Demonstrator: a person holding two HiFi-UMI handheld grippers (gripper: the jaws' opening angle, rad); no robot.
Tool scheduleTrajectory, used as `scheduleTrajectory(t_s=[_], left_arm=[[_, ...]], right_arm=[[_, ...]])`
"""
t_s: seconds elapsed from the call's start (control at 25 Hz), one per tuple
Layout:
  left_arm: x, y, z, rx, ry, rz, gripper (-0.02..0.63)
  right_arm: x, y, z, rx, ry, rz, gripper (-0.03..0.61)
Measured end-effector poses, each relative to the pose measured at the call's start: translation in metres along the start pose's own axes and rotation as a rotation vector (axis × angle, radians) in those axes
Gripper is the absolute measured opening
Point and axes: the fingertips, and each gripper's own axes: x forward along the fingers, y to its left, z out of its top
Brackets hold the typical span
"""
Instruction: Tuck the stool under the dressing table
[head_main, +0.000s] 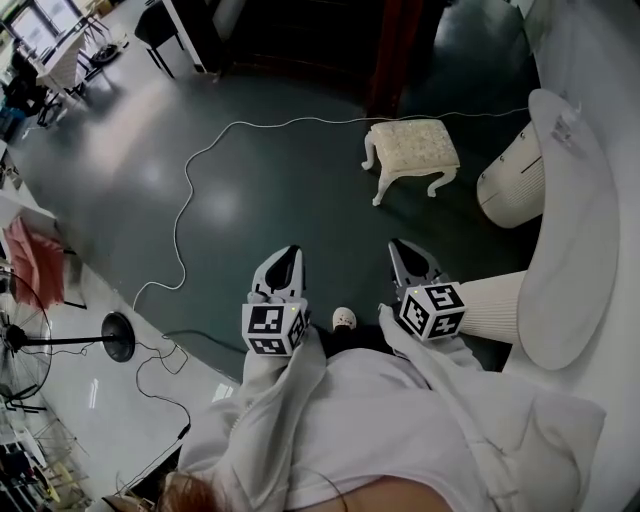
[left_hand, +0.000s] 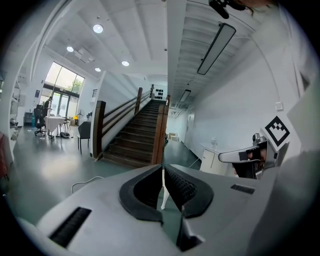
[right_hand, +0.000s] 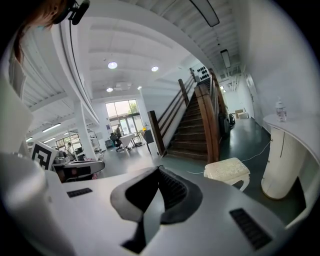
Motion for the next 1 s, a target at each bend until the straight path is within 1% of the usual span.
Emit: scheduleTrajectory(t_s=[0.24,0.52,0.8,1.0], left_arm=[[0.000,0.006,-0.005,-0.033,0.004,0.038,0.023],[-0.011,0.006,-0.007,-0.040,0.021,0.054,0.023],[-0.005,0.014,-0.011,-0.033,0.049,0.049,0.023],[0.015,0.020,-0.003,-0.028,0.037,0.032,0.023]], right_arm=[[0.008,-0.005,-0.005,-0.003,0.030,0.023,0.051],[0.003,0.002,-0.016,0.008,0.067,0.036,0.051],[0.010,-0.002,-0.015,0.029,0.069,0.022,0.051],[0.025,-0.012,-0.005,0.035,0.055,-0.001,0.051]])
